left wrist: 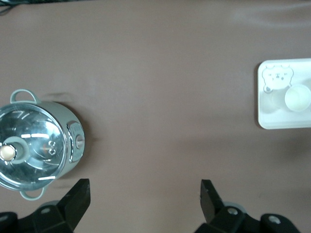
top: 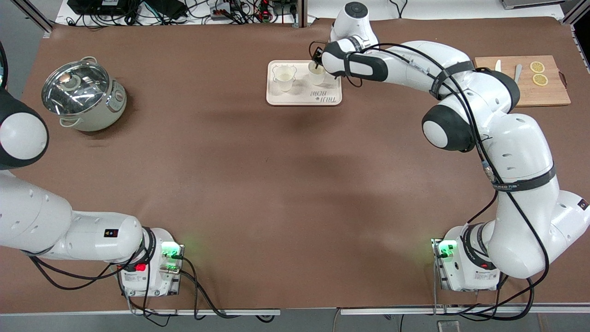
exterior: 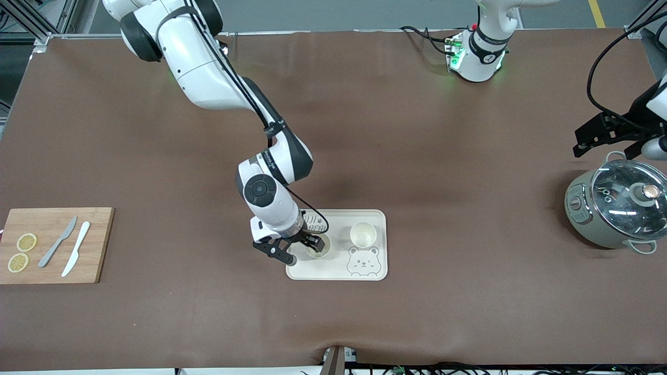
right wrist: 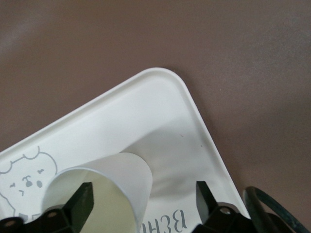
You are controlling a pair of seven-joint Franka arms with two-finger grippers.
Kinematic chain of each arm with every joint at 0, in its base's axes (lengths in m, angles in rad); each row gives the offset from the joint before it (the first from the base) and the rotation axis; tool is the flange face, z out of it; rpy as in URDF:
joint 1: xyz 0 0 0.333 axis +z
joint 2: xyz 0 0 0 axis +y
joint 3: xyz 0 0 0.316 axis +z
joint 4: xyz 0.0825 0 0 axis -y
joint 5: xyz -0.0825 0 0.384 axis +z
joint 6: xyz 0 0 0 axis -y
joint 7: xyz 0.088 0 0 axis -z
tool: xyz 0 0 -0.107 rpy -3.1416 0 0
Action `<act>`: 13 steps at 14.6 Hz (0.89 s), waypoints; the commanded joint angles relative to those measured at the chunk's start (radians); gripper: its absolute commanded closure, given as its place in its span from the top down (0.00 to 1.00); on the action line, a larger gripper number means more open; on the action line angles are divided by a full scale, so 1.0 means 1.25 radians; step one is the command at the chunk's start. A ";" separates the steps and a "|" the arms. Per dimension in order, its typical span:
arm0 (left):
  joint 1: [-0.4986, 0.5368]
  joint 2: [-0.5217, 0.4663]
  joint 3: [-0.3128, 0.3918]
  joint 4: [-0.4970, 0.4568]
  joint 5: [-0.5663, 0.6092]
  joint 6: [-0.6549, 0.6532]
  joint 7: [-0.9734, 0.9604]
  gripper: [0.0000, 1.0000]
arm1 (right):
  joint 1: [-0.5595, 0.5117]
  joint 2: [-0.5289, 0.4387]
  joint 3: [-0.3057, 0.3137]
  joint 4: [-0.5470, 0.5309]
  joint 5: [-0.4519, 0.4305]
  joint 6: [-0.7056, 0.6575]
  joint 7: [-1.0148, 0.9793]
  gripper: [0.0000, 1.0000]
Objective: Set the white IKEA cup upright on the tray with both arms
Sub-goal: 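Open the right gripper and raise it away from the tray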
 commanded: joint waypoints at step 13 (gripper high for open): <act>0.010 -0.039 0.000 -0.014 -0.010 -0.036 0.041 1.00 | -0.090 -0.458 0.008 -0.019 0.048 -0.713 -0.137 1.00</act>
